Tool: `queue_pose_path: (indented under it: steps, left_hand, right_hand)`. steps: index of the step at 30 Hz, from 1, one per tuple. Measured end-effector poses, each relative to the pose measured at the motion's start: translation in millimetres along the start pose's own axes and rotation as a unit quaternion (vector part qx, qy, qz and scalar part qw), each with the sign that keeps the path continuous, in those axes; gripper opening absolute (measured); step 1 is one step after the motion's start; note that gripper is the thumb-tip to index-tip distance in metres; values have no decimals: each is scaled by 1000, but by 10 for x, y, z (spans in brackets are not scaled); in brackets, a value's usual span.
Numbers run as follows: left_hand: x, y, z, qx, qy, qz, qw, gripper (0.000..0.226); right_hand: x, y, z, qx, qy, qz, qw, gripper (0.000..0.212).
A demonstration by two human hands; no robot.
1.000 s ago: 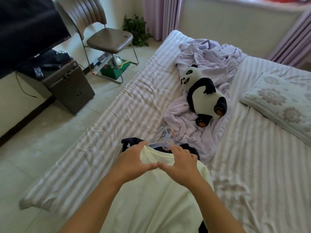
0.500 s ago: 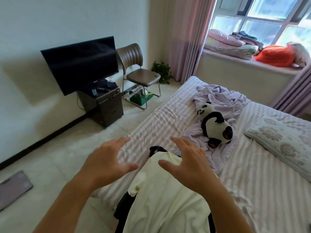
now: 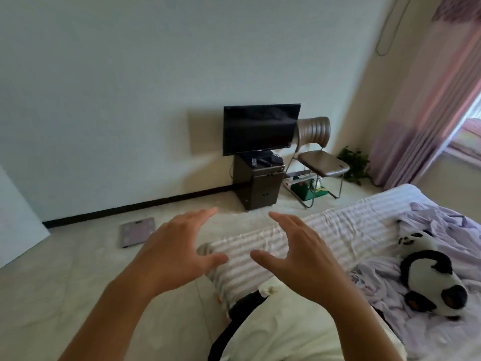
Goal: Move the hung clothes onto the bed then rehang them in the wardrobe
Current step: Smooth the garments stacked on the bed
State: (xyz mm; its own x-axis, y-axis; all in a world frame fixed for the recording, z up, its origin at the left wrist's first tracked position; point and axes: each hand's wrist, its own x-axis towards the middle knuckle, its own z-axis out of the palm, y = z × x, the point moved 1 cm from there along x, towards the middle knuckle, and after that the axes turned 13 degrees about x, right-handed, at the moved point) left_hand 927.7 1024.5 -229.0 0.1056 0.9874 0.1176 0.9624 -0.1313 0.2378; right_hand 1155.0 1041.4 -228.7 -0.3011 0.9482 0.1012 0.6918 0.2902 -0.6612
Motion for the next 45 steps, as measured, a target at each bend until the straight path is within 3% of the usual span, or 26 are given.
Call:
queue_pose_path:
  steps: [8,15,24,35,45]
  left_hand:
    - [-1270,-254,-429,31,34,-155,987,93]
    - [-2527,-677,-880,64,42,-290,954,91]
    - [-4416,-1355,-1392,103,70,-442,888,91]
    - [-6990,-1966,-2126,125,78,-563,813,85]
    - [-8731,-2416,-2399,108,103,-678,720,87]
  right_hand:
    - [-318,-767,327,1,-106,-115,988,87]
    - [-620,-1751,849,-1,-170,-220,961,89]
    - [-1432,-3279,1727,7,-244,-336,909,85]
    - [-2938,-5193,2985,35,-330,-426,841,81]
    - [-4016,-6611,4167,35,-408,-518,751,78]
